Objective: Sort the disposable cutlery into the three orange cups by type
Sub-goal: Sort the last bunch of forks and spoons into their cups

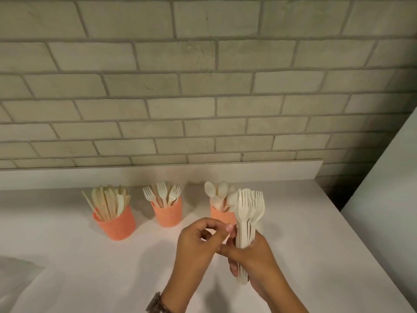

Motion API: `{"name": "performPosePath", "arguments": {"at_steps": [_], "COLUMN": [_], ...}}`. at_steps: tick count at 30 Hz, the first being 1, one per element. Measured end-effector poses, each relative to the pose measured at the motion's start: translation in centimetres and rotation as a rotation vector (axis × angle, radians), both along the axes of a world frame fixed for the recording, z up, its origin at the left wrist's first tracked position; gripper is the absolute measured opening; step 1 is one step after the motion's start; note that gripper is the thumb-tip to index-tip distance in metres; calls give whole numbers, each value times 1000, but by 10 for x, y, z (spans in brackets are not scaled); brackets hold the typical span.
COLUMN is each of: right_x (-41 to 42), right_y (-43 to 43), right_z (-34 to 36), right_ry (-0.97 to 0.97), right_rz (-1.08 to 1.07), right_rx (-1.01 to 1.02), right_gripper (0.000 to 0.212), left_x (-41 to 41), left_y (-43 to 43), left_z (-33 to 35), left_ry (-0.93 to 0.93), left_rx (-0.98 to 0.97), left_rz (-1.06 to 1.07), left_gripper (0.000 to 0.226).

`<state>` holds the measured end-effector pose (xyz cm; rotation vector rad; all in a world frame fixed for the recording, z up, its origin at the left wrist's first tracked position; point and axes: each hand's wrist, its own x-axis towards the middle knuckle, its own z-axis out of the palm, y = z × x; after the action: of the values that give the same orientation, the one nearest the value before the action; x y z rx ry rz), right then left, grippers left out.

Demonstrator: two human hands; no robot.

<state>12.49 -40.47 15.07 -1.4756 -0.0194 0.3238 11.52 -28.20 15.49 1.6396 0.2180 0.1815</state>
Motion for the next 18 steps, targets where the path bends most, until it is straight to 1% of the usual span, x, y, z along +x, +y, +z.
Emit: {"name": "performPosePath", "arguments": {"at_steps": [3,6,8,10,13,15,18], "right_x": [-5,-11,-14,-17,-19,-19,-18], "right_y": [21,41,52,62,73,78,82], "right_z": [3,4,3,1,2,1,-4], "right_ry": [-26,-53,-60,-64,-75,-87,-72], "right_rz": [56,115,141,163,208,237,266], "right_rx": [-121,-162,-169,-166,-173,-179,-168], "right_gripper": [40,41,42,45,49,49,56], "left_x": [-13,-21,-27,-34,-42,-47,-49], "left_y": [7,19,28,34,42,45,49], "left_z": [1,1,3,5,4,4,9], "left_ry": [-14,-41,-49,-38,-8,-8,-24], "left_rx": [48,86,88,25,-120,-184,-250], "left_rz": [38,128,139,149,196,239,299], "left_gripper": [15,26,32,31,25,23,21]}}
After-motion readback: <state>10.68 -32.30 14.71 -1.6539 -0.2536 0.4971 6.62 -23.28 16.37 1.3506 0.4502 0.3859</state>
